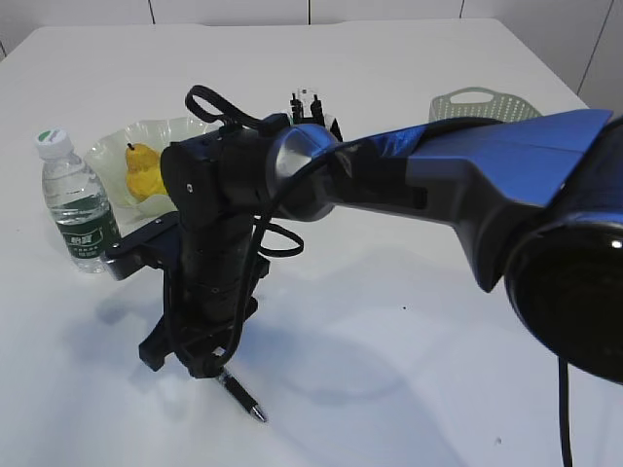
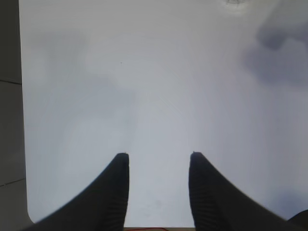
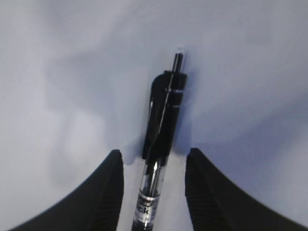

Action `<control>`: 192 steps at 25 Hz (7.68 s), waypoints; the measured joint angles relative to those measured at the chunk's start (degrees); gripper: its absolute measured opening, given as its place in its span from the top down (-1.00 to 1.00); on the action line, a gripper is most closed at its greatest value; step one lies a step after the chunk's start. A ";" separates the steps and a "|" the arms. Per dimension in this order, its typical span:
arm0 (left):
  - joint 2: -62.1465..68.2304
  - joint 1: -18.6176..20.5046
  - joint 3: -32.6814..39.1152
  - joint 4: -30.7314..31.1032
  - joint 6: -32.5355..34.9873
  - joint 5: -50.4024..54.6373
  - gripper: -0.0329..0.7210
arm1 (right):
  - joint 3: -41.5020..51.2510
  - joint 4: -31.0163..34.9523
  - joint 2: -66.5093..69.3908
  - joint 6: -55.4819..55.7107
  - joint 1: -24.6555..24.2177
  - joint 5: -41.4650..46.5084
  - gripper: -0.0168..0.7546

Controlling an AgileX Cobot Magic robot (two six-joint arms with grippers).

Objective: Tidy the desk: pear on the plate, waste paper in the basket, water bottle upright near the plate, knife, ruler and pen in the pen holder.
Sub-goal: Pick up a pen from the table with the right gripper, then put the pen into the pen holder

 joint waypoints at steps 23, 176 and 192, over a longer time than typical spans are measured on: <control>0.00 0.00 0.00 0.09 0.00 0.00 0.15 | -0.12 -3.56 0.70 2.20 0.00 0.00 0.28; 0.00 0.00 0.00 0.09 0.00 -2.38 0.16 | 13.83 -10.48 -6.71 14.11 -23.37 -80.31 0.66; 0.00 0.00 0.00 0.94 0.00 -2.69 0.16 | 13.26 -10.48 -4.10 14.41 -23.87 -78.47 0.66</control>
